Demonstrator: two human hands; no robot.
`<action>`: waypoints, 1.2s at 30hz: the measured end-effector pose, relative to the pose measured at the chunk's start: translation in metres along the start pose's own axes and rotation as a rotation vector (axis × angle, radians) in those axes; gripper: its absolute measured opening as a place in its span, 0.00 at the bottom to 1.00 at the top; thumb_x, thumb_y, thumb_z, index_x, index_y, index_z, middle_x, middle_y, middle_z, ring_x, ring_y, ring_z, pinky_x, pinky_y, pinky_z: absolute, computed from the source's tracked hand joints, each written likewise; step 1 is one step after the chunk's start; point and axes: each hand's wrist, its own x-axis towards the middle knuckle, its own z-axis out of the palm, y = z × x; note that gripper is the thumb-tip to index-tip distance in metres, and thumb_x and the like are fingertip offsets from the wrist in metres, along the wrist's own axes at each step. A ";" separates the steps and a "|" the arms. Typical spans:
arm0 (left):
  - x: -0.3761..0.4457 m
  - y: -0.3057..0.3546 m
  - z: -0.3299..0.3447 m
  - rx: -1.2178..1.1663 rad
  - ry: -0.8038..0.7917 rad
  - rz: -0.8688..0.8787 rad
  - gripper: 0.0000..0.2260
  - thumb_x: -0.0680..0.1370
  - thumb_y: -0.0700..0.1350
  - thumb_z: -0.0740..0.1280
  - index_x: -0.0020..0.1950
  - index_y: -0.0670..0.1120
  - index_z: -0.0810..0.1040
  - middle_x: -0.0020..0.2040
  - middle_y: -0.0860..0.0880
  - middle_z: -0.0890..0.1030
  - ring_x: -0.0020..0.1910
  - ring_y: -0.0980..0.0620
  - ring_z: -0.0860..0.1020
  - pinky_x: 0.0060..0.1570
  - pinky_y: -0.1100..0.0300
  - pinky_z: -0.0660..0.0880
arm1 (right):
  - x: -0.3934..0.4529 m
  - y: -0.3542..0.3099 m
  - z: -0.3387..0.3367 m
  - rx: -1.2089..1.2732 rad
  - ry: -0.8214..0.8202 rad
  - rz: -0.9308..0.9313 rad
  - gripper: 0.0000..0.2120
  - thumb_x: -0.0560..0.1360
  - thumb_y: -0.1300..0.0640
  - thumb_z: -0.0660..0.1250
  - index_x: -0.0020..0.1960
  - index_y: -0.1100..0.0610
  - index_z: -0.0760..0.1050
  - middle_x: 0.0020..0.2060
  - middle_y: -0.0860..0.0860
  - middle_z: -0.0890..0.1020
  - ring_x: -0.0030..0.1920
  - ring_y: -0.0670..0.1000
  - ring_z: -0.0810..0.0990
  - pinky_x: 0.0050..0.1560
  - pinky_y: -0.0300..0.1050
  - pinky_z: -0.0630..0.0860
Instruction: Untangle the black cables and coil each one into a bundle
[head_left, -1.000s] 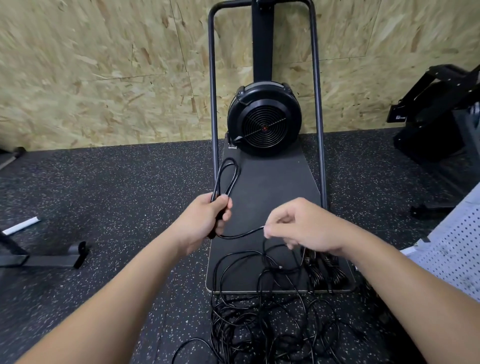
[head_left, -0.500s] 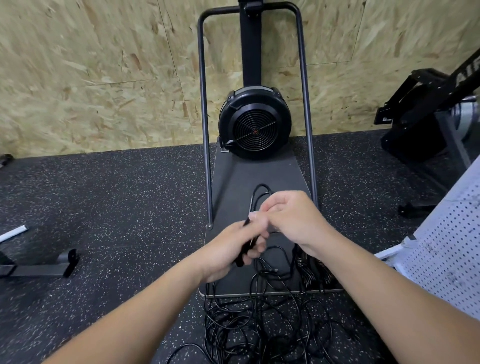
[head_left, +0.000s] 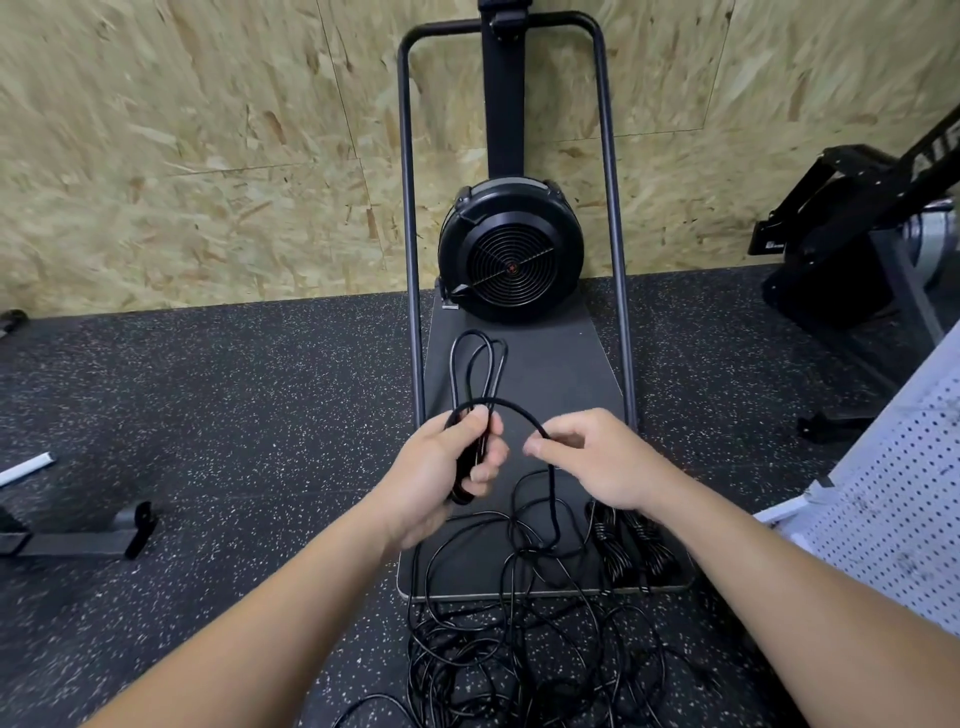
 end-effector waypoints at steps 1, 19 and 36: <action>0.001 0.000 -0.002 0.026 0.017 0.018 0.10 0.90 0.49 0.62 0.59 0.42 0.75 0.40 0.45 0.74 0.33 0.52 0.64 0.32 0.61 0.58 | 0.003 0.000 0.000 -0.067 0.032 -0.016 0.11 0.84 0.45 0.71 0.49 0.50 0.88 0.40 0.48 0.83 0.40 0.46 0.78 0.51 0.56 0.77; -0.009 -0.026 0.026 0.577 -0.093 0.140 0.12 0.88 0.49 0.68 0.49 0.42 0.78 0.41 0.42 0.85 0.38 0.46 0.78 0.43 0.44 0.74 | -0.012 -0.056 -0.003 0.433 0.553 -0.094 0.11 0.82 0.55 0.76 0.44 0.59 0.82 0.33 0.54 0.84 0.33 0.53 0.85 0.41 0.54 0.87; -0.010 -0.020 0.029 0.442 -0.185 0.018 0.11 0.87 0.43 0.69 0.46 0.41 0.77 0.34 0.45 0.76 0.30 0.48 0.64 0.32 0.55 0.66 | 0.002 -0.041 -0.008 1.025 0.063 0.196 0.20 0.81 0.39 0.73 0.40 0.50 0.71 0.35 0.50 0.71 0.41 0.54 0.73 0.57 0.55 0.71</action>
